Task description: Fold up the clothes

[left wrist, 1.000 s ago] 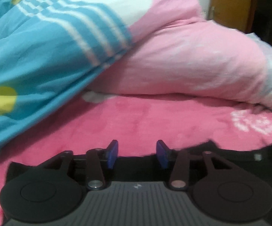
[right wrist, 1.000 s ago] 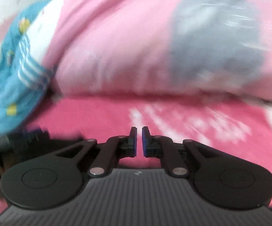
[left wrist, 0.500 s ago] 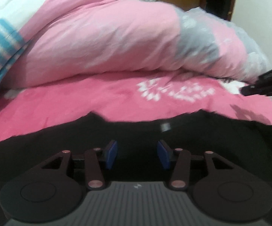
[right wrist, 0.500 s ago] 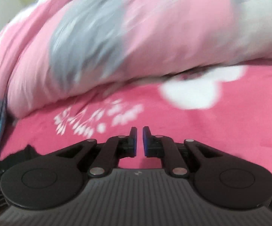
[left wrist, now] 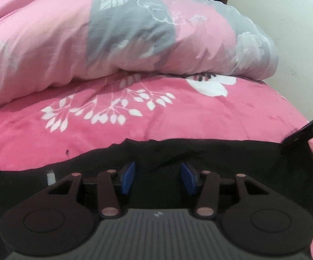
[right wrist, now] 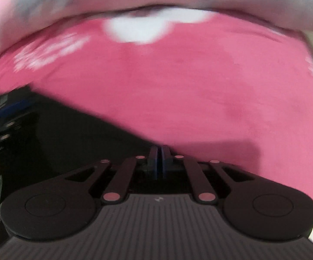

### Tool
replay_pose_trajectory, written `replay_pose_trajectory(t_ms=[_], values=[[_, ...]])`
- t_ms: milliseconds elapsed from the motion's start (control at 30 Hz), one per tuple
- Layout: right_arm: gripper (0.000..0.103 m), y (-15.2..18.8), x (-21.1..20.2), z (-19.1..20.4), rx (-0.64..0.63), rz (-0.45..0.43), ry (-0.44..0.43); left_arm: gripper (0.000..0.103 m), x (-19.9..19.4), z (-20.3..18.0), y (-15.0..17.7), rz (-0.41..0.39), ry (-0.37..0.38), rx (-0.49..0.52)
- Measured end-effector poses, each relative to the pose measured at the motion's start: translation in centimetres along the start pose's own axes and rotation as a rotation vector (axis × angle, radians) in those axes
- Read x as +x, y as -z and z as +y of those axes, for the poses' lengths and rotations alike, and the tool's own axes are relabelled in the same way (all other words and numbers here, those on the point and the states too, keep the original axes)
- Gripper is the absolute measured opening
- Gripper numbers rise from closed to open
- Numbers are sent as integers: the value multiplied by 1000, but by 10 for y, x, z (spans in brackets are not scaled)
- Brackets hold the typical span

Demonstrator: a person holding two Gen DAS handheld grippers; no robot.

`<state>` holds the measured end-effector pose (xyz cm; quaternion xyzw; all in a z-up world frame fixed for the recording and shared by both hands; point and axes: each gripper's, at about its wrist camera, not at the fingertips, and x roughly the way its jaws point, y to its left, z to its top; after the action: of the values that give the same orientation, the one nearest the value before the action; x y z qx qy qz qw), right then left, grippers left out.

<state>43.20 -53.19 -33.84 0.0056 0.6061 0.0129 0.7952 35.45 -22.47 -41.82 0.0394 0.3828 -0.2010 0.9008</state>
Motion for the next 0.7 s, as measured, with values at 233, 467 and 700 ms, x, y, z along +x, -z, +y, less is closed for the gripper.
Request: replay_pose_trajectory(t_ms=[233, 467, 700], values=[[7, -1, -25, -20, 57, 47, -38, 49, 4, 6, -5, 22, -17, -8], [8, 5, -19, -46, 171, 120, 107, 49, 8, 5, -6, 19, -34, -14], [10, 35, -107, -33, 230, -104, 141, 49, 0, 5, -9, 23, -28, -38]])
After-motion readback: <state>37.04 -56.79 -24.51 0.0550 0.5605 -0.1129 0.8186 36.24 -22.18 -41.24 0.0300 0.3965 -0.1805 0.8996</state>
